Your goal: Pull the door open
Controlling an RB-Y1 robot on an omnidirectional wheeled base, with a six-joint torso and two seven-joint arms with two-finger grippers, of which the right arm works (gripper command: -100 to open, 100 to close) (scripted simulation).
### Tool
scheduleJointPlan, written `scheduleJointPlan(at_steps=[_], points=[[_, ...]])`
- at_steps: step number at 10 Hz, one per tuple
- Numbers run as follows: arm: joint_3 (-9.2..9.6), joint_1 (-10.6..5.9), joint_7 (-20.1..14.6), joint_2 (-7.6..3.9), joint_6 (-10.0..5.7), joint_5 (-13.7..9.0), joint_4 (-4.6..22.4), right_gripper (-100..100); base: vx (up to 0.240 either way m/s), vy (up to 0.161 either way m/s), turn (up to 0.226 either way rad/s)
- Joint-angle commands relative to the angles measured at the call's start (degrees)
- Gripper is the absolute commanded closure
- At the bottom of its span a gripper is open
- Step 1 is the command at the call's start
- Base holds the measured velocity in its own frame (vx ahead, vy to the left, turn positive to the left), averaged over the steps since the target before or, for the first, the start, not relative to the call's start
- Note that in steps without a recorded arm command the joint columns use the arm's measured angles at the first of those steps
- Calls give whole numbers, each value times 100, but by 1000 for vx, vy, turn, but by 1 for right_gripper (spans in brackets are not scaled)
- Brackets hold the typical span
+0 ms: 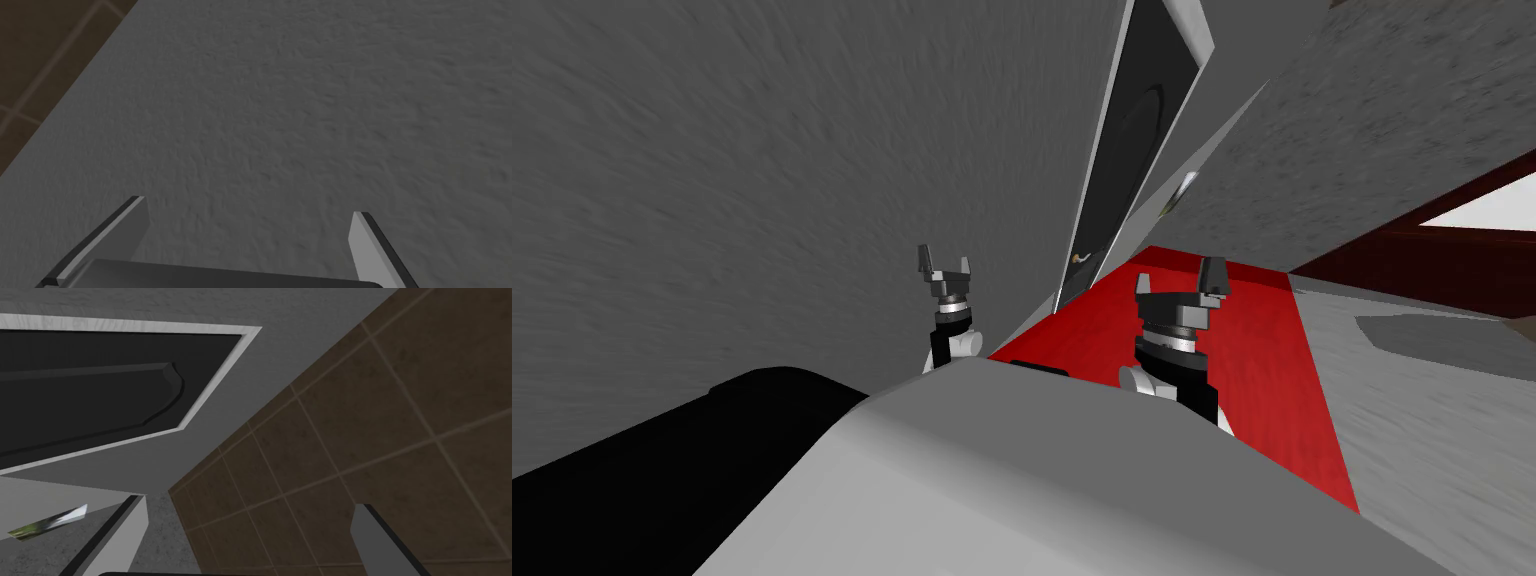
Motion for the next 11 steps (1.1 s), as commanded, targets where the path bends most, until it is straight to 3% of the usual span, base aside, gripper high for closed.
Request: scheduleJointPlan(at_steps=[1, 4, 11], points=[[26, -68, -14, -60, -37, -26, 184, -100, 95, -117, 111], [75, -195, -40, -166, -106, -73, 525, -100, 81, -73, 89], [229, -599, -121, -492, -325, -225, 1611, -100, 83, -90, 110]])
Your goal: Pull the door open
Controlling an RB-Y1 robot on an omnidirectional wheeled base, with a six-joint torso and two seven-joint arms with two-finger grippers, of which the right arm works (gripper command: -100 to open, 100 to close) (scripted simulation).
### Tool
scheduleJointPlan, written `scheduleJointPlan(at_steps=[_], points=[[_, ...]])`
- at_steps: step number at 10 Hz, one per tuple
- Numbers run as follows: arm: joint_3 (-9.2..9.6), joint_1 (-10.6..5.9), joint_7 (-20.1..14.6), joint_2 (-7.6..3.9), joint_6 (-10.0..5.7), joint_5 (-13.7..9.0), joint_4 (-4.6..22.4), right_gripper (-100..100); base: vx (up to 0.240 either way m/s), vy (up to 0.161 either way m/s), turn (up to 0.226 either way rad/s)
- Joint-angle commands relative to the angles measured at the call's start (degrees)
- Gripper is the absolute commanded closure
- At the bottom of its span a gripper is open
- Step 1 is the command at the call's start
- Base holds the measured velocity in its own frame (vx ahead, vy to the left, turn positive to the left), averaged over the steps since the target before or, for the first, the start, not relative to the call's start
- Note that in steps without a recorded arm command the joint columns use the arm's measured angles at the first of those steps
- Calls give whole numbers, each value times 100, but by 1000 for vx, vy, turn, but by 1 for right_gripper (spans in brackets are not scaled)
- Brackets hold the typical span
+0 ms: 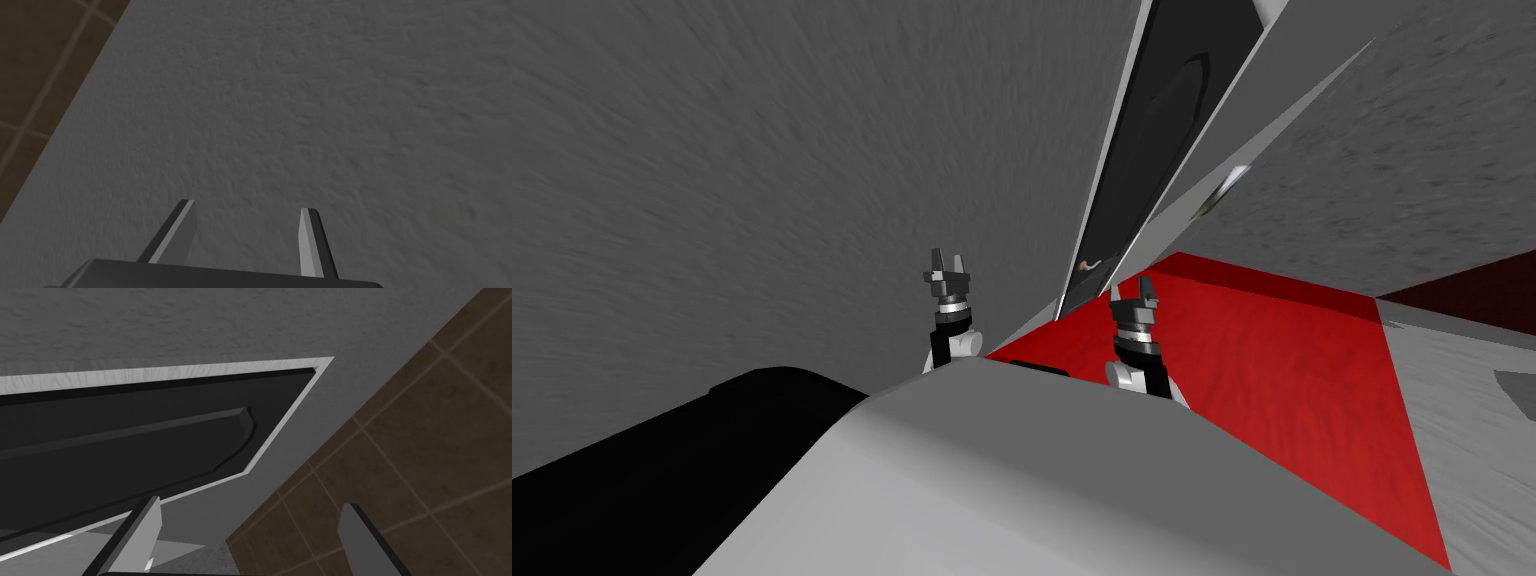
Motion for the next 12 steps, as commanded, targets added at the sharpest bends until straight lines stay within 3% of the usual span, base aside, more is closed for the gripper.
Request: scheduleJointPlan(at_steps=[1, 12], points=[[38, -93, -24, -83, -43, -40, 250, -100, 75, -102, 102], [305, -792, -166, -630, -422, -302, 2119, -100, 73, -104, 124]])
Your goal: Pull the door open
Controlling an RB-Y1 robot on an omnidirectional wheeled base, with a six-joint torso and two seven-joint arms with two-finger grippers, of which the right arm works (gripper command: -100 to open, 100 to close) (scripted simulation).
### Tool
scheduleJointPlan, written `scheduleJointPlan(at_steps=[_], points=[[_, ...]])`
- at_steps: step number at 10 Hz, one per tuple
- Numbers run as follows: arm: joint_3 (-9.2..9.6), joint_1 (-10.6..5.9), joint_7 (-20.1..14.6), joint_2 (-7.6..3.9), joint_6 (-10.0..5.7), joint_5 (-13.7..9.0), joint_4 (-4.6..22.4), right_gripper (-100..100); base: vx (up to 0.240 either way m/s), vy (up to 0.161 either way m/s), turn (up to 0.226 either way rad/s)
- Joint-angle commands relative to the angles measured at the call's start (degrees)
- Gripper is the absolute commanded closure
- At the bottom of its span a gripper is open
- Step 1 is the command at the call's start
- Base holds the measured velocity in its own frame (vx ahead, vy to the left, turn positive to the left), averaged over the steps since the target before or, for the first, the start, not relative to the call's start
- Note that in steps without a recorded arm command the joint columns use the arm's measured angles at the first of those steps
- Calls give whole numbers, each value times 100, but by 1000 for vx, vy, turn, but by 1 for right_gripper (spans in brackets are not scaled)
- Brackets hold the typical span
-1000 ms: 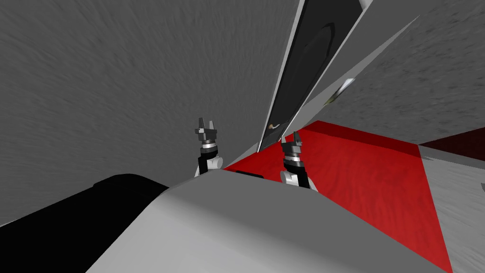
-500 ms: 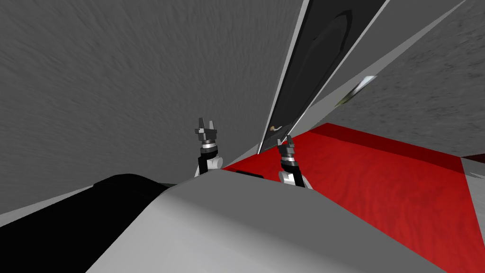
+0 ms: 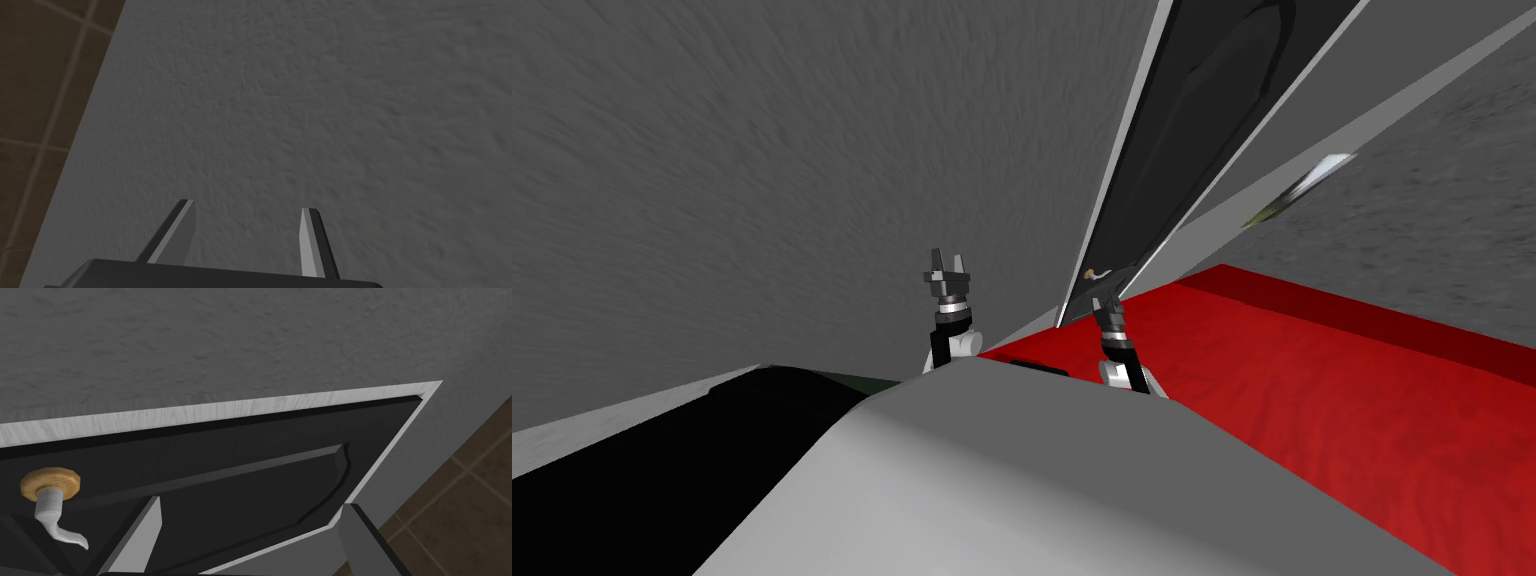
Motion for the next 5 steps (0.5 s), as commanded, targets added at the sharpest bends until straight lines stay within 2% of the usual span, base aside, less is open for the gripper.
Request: scheduleJointPlan(at_steps=[1, 3, 4, 5], points=[[47, -102, -24, -96, -35, -46, 276, -100, 71, -113, 137], [105, -253, -55, -213, -117, -102, 621, -100, 55, -108, 146], [105, -253, -55, -213, -117, -102, 682, -100, 48, -95, 46], [134, -329, -70, -271, -158, -131, 885, -100, 36, -76, 96]])
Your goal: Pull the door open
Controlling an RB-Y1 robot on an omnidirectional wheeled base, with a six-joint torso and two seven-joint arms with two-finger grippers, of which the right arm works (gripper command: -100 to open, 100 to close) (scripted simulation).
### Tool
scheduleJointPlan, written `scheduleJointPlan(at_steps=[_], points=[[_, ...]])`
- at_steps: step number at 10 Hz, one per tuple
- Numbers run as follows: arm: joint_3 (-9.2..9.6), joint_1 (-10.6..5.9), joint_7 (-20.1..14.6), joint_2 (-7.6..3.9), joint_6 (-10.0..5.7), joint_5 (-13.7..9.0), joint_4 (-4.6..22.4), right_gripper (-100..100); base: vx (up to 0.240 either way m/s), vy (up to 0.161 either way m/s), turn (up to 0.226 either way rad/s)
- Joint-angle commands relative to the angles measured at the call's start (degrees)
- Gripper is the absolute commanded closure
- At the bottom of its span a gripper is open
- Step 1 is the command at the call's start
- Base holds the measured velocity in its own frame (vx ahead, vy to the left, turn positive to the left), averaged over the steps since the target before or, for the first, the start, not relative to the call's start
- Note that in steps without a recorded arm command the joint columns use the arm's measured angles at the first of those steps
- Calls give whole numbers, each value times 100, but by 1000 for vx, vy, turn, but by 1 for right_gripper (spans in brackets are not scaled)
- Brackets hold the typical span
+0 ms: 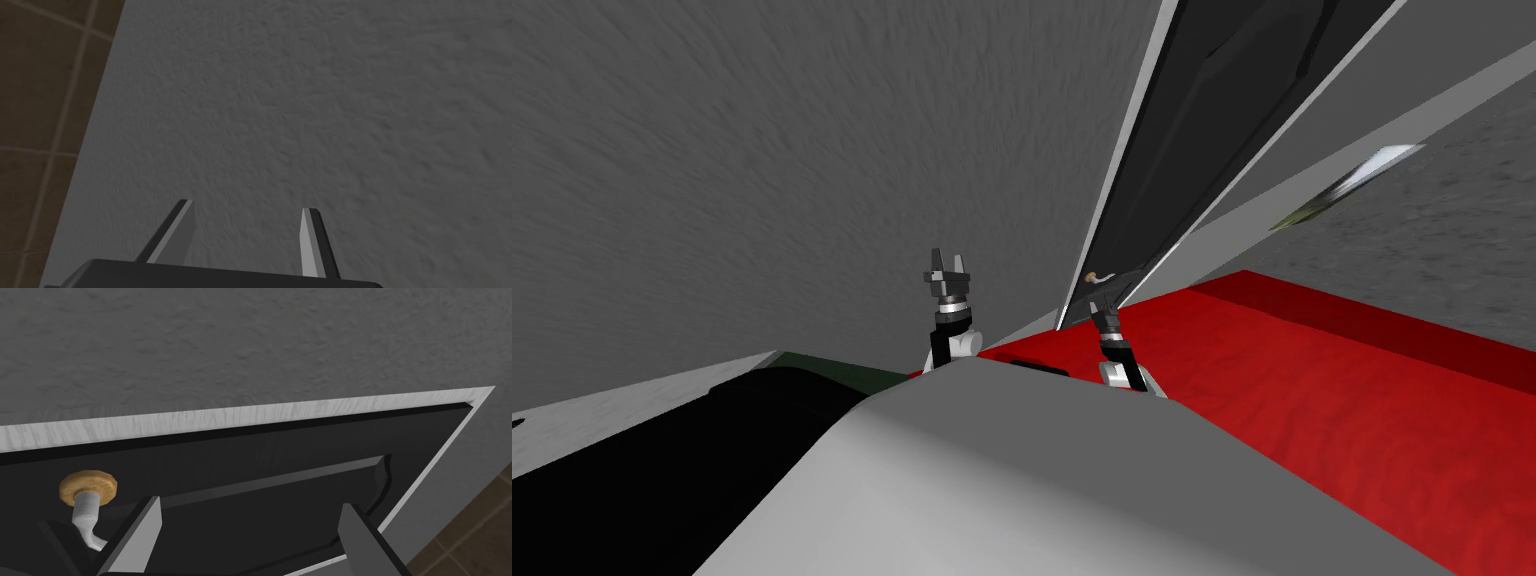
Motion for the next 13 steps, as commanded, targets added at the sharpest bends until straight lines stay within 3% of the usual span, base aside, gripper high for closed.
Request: scheduleJointPlan(at_steps=[1, 5, 6, 13], points=[[21, -51, -3, -16, -48, -10, 159, -100, 30, -61, 54], [107, -277, -48, -190, -171, -94, 767, -100, 42, -82, 97], [107, -277, -48, -190, -171, -94, 767, -100, 22, -62, 49], [271, -707, -135, -521, -403, -256, 1900, -100, 38, -98, 114]])
